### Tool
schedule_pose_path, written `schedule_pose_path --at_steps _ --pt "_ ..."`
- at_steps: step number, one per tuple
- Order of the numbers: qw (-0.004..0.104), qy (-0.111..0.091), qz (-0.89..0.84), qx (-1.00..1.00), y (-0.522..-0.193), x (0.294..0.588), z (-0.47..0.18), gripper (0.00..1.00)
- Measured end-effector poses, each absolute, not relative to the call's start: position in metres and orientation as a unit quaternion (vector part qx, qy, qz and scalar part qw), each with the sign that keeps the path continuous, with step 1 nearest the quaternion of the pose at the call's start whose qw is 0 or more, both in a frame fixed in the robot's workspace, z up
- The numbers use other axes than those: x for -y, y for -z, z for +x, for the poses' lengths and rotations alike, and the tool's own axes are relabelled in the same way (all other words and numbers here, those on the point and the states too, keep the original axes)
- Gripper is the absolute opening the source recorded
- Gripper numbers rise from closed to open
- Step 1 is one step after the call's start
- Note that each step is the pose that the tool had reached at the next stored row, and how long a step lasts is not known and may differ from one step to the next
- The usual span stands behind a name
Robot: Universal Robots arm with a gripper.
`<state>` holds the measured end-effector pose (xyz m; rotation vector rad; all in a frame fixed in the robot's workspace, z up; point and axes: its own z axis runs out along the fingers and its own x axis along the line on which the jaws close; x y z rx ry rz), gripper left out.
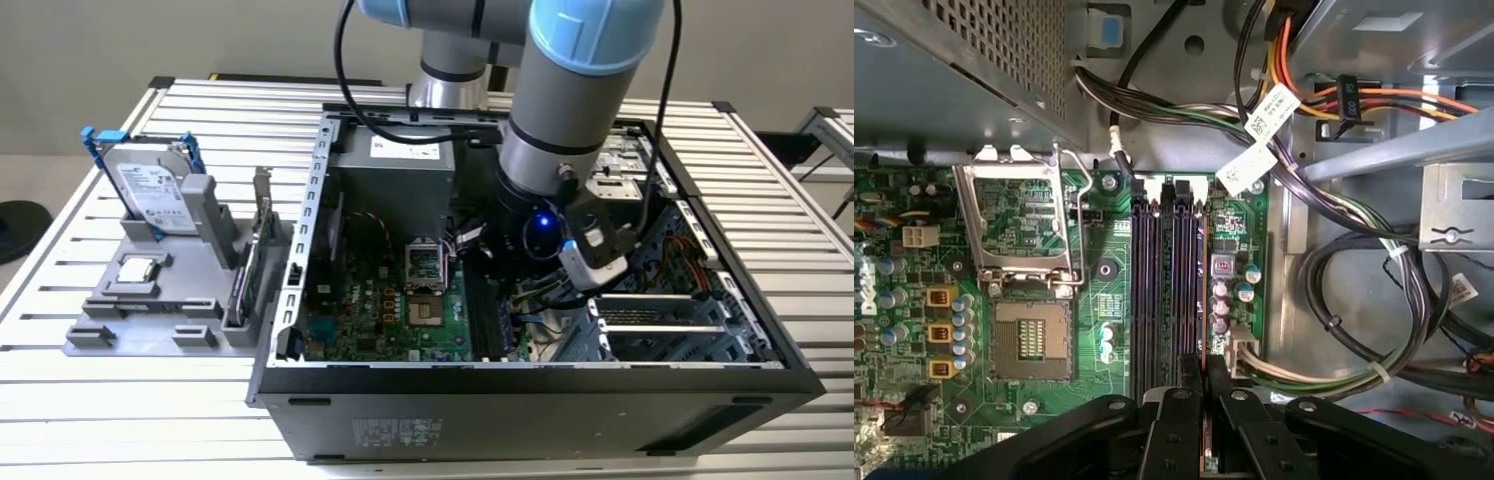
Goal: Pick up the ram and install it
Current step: 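Insert the ram into the slot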
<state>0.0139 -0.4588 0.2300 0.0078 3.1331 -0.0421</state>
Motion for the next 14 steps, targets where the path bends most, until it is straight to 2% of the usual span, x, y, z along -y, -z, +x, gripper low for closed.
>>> schedule_pose_path --at_steps 14 --pt "0.004 0.013 0.002 -1.0 -0.2228 0.4556 0.015 0.0"
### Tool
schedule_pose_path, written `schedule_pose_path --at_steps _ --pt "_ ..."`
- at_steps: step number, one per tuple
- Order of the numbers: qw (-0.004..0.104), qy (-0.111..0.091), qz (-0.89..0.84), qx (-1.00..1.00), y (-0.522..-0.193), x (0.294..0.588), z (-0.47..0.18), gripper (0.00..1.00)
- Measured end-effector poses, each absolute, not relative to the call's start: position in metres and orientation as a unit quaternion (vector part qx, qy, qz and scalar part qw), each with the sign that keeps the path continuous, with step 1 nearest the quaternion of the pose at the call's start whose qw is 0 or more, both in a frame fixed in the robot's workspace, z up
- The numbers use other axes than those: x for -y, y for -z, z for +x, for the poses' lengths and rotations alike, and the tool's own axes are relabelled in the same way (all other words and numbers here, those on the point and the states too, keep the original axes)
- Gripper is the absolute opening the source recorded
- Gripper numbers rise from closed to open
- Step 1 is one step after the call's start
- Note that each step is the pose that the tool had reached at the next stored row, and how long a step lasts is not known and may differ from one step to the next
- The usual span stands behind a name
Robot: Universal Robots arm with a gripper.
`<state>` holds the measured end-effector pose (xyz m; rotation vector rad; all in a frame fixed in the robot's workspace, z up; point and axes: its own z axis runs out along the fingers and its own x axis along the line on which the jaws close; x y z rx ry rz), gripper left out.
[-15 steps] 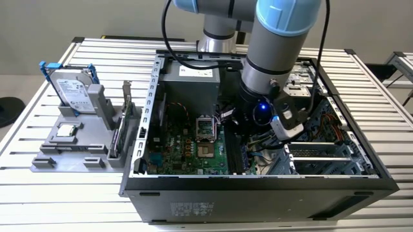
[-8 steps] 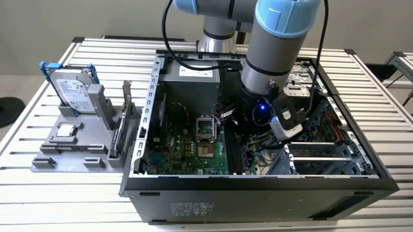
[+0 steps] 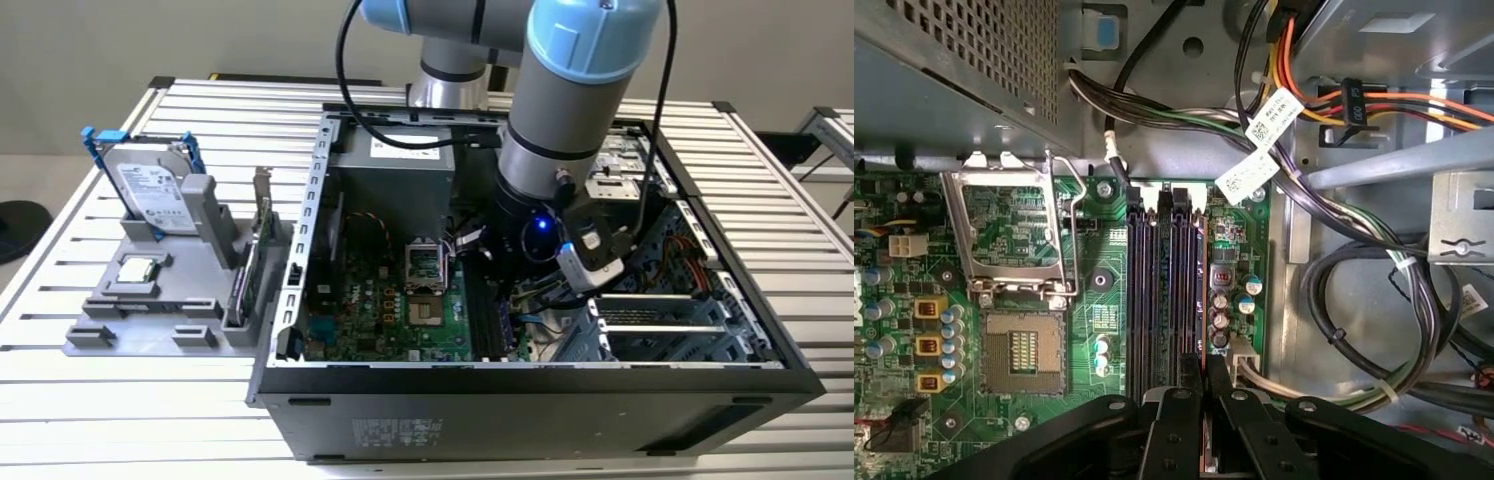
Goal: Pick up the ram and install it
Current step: 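Insert the ram into the slot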
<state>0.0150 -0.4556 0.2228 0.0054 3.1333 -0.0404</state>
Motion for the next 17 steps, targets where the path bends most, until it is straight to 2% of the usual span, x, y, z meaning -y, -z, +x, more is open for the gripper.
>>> schedule_pose_path --at_steps 17 --pt "0.004 0.013 -0.002 -1.0 -0.2196 0.4553 0.015 0.0"
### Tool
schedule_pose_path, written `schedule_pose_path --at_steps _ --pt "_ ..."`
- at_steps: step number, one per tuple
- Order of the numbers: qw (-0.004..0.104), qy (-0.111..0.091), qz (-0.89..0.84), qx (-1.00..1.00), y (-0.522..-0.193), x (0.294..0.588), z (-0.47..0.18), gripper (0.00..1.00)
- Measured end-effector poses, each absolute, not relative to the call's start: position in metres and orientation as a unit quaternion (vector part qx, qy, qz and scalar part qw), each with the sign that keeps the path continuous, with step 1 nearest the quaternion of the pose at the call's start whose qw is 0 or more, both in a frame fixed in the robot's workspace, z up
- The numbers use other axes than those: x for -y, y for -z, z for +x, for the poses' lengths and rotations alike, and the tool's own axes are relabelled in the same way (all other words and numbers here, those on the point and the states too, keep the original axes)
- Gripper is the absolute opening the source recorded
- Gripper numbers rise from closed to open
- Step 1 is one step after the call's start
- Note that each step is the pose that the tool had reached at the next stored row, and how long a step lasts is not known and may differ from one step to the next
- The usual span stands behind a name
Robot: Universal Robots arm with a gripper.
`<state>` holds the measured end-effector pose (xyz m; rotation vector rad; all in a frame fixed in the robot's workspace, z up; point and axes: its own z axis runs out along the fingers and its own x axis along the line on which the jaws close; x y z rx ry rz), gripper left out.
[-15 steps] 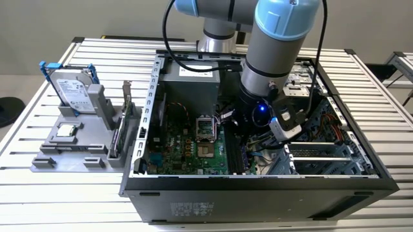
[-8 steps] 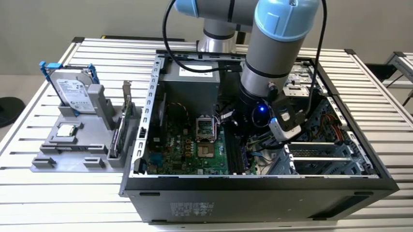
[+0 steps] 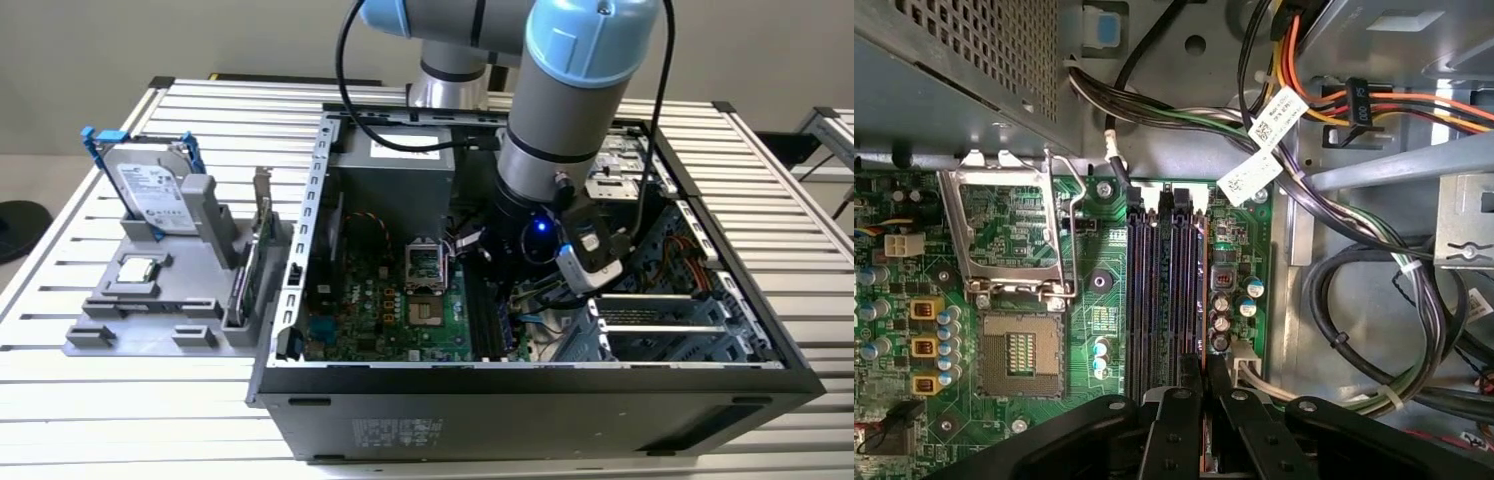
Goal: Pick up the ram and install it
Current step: 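Insert the ram into the slot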
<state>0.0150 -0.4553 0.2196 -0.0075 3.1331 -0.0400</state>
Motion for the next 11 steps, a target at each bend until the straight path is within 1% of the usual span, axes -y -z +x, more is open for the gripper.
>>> schedule_pose_path --at_steps 11 --pt "0.004 0.013 -0.004 -1.0 -0.2195 0.4555 0.015 0.0"
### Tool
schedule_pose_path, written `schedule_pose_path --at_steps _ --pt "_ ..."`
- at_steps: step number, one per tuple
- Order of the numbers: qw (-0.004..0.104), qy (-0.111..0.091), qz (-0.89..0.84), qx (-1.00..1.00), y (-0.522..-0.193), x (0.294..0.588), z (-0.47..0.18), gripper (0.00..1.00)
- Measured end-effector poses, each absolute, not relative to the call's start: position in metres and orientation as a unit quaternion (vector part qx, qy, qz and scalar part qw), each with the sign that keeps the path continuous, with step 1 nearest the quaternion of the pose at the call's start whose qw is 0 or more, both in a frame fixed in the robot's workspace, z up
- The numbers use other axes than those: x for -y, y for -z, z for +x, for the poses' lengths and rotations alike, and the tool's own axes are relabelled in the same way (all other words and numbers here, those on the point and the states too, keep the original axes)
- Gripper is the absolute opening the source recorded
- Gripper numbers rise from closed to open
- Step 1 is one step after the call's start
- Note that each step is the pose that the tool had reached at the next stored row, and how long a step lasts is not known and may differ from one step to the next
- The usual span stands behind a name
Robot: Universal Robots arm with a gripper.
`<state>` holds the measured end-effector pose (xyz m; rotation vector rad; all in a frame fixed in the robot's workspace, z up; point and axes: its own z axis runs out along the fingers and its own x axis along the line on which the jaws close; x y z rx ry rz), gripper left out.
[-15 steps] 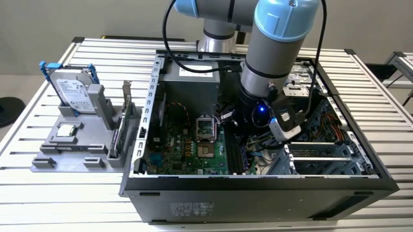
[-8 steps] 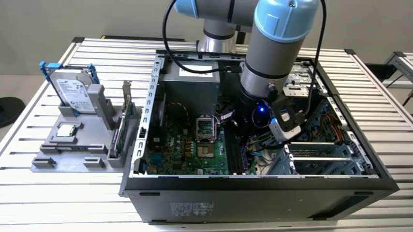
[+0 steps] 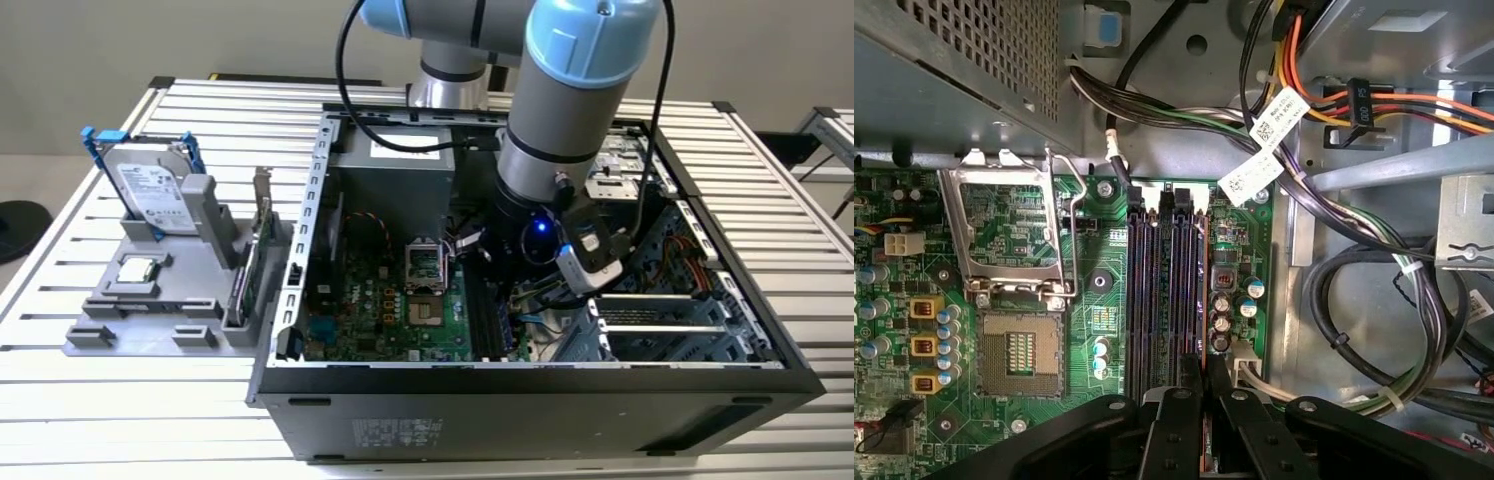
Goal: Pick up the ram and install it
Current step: 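Insert the ram into the slot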
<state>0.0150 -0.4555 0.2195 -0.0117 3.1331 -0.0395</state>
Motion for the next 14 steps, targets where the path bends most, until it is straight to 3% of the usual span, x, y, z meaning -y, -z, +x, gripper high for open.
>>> schedule_pose_path --at_steps 14 --pt "0.004 0.013 -0.004 -1.0 -0.2159 0.4563 0.015 0.0"
